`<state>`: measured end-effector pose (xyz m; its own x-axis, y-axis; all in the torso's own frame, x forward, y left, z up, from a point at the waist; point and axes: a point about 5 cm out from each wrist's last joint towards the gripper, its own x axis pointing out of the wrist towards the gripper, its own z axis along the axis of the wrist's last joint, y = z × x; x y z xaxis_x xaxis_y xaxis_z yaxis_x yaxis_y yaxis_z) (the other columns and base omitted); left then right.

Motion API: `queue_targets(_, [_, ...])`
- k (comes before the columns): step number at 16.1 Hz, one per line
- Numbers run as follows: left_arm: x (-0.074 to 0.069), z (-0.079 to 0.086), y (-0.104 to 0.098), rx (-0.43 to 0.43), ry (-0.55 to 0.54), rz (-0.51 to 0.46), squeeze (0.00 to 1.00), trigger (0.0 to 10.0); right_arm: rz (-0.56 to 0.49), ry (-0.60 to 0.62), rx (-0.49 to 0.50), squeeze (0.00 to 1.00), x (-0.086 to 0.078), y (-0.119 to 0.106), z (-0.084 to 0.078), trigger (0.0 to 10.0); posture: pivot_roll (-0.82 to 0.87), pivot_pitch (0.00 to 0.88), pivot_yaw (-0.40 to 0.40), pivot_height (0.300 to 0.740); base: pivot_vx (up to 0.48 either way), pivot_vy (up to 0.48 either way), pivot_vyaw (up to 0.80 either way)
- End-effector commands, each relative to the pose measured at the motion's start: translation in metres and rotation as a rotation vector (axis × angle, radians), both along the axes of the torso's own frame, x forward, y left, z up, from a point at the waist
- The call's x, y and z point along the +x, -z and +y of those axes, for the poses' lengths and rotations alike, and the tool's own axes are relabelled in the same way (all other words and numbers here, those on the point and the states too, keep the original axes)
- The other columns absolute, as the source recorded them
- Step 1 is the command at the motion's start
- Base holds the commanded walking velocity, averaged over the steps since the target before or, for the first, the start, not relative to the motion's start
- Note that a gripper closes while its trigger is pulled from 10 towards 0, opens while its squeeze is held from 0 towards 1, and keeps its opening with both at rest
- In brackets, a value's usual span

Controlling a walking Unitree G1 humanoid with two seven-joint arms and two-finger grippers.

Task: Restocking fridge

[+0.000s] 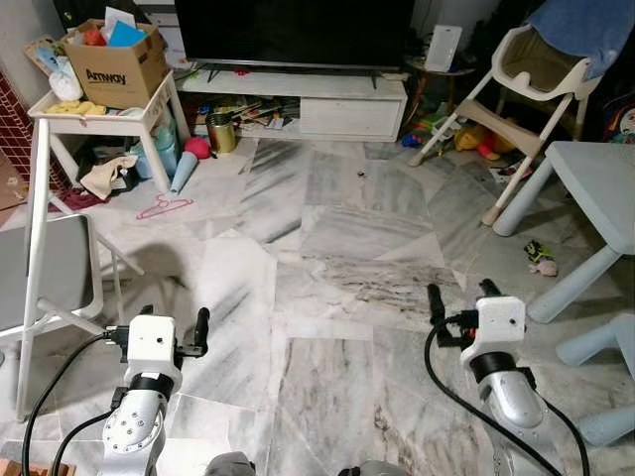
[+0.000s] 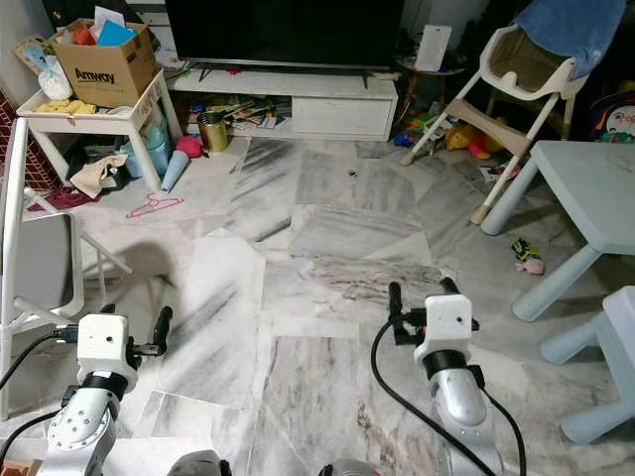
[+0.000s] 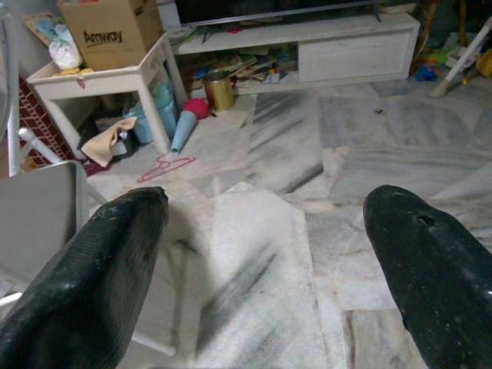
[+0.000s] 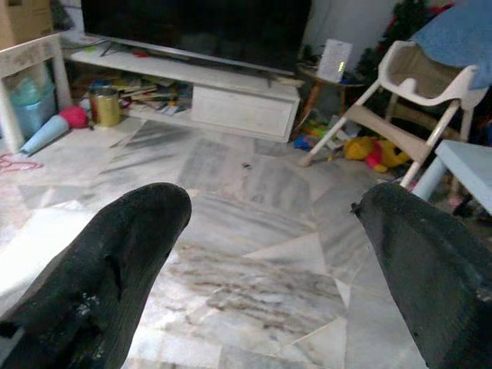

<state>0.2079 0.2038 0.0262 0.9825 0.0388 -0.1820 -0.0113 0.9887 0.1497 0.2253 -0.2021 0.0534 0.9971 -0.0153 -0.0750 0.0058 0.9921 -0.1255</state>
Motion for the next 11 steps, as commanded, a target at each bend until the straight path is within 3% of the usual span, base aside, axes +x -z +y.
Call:
queue_targets(1, [0.004,-0.002,-0.002,-0.004,0.015,-0.011,0.0,10.0,0.004,0.03,-0.007,0.0,0.0,0.002,-0.002,10.0,0.01,0.0,-0.014,0.74,0.0,0.0,0.0])
queue_targets(6, [0.012,-0.003,-0.003,-0.036,0.033,-0.013,0.0,10.0,0.009,0.049,0.016,0.0,0.003,0.003,0.0,10.0,0.01,0.0,-0.009,0.74,0.0,0.0,0.0])
queue_targets(9, [0.013,-0.01,0.014,-0.163,0.028,0.048,0.0,10.0,0.029,0.036,0.061,0.0,0.006,0.01,0.006,10.0,0.0,0.0,-0.008,0.74,0.0,0.0,0.0])
queue_targets(11, [0.013,-0.01,0.015,-0.162,0.026,0.052,0.0,10.0,0.029,0.043,0.06,0.0,0.006,0.01,0.006,10.0,0.0,0.0,-0.007,0.74,0.0,0.0,0.0])
